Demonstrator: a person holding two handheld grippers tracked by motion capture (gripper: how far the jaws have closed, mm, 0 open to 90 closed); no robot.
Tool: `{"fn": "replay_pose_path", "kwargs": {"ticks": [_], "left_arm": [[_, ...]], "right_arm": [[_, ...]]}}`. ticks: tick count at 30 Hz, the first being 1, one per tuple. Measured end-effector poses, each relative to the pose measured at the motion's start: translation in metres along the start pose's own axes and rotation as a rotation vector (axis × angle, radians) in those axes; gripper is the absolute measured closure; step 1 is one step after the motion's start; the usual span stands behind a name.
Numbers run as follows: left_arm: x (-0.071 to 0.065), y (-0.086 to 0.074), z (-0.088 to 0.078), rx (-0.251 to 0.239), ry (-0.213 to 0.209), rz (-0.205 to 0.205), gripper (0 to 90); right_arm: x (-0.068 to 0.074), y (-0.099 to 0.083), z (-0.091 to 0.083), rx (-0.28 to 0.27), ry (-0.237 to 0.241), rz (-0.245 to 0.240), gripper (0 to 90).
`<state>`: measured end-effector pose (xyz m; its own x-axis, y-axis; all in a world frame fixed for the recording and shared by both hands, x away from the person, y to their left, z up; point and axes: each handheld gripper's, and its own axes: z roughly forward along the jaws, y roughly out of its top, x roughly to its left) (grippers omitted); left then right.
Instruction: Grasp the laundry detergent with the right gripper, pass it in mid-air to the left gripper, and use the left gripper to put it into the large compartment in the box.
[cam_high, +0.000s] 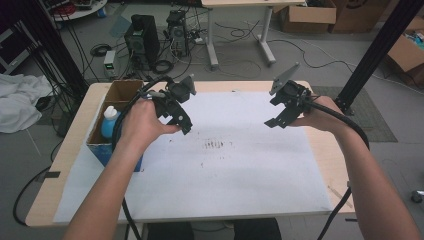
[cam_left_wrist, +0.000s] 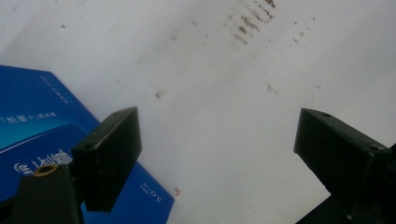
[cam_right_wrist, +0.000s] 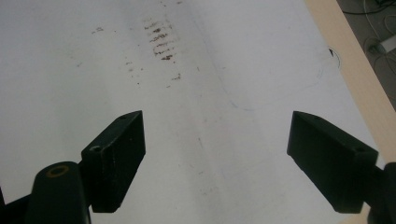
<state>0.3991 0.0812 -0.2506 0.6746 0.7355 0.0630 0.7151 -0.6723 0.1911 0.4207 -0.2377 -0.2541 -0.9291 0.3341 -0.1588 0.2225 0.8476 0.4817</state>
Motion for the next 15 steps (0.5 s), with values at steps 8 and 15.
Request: {"fn": "replay_pose_path", "kwargs": {"ticks": [8,15], "left_arm": [[-0.011,-0.002,0.007,0.002,-0.014,0.035,15.7],[-0.015,-0.001,0.008,0.001,-0.017,0.054,15.7]], "right_arm": [[-0.005,0.000,0.003,0.005,-0.001,0.017,19.0],[-0.008,0.001,0.006,0.014,-0.001,0.022,19.1]]}}
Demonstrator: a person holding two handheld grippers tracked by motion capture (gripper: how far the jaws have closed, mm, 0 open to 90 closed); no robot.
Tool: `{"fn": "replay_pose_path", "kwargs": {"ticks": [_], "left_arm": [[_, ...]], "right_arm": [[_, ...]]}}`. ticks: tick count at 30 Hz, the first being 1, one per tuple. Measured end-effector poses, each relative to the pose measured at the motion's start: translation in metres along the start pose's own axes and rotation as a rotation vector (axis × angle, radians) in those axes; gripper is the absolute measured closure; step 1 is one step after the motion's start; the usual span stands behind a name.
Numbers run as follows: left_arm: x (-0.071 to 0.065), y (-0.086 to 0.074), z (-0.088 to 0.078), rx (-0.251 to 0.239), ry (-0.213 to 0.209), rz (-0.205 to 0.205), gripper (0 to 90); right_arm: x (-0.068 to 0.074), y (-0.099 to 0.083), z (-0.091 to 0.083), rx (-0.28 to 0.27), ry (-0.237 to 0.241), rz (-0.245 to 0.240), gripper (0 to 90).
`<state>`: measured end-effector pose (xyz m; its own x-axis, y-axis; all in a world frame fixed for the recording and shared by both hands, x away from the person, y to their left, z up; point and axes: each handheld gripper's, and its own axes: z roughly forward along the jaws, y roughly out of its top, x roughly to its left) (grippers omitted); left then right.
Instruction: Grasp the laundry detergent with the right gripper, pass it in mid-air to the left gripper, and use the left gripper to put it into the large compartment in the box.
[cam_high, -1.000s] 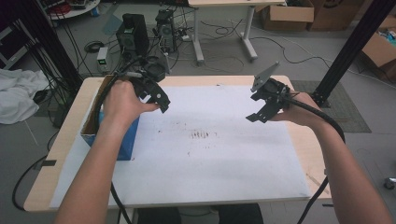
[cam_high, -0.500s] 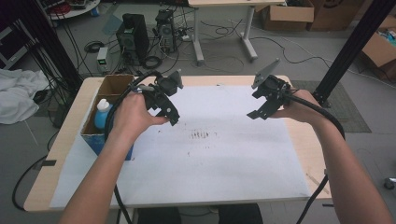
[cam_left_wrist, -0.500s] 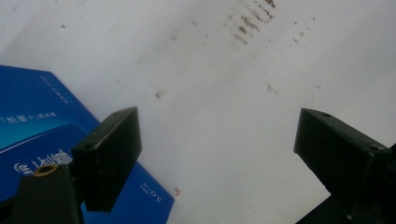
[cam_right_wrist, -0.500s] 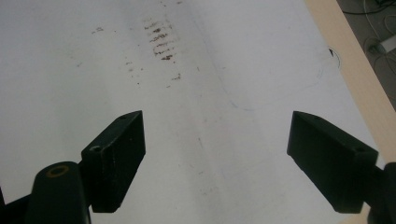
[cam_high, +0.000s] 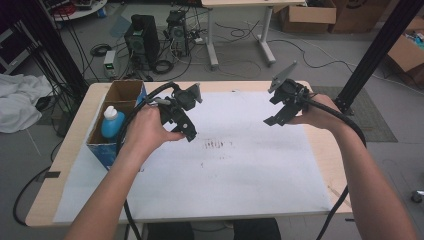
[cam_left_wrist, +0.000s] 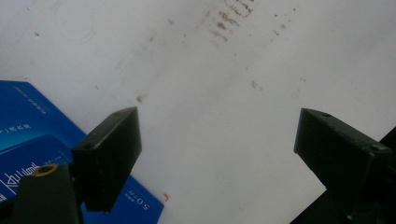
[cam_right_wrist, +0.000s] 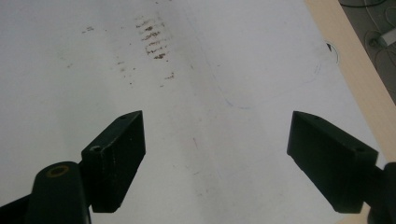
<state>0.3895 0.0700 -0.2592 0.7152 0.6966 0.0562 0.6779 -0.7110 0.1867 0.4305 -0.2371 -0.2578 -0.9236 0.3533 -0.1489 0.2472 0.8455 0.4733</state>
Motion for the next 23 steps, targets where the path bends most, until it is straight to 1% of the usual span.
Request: {"fn": "replay_pose_path", "kwargs": {"ticks": [13,20,23], "left_arm": [[-0.0014,0.0014,0.0008,0.002,-0.001,0.006,15.6],[-0.0008,0.0007,0.0008,0.002,0.001,-0.001,15.6],[-0.0012,0.0008,0.0004,0.001,0.000,0.003,15.7]], "right_arm": [[-0.0002,-0.0010,0.0005,-0.001,-0.003,0.004,19.1],[0.0006,-0.0013,-0.0008,-0.005,-0.004,0.005,19.2],[0.0010,-0.0015,-0.0012,-0.007,-0.003,0.005,19.1]]}}
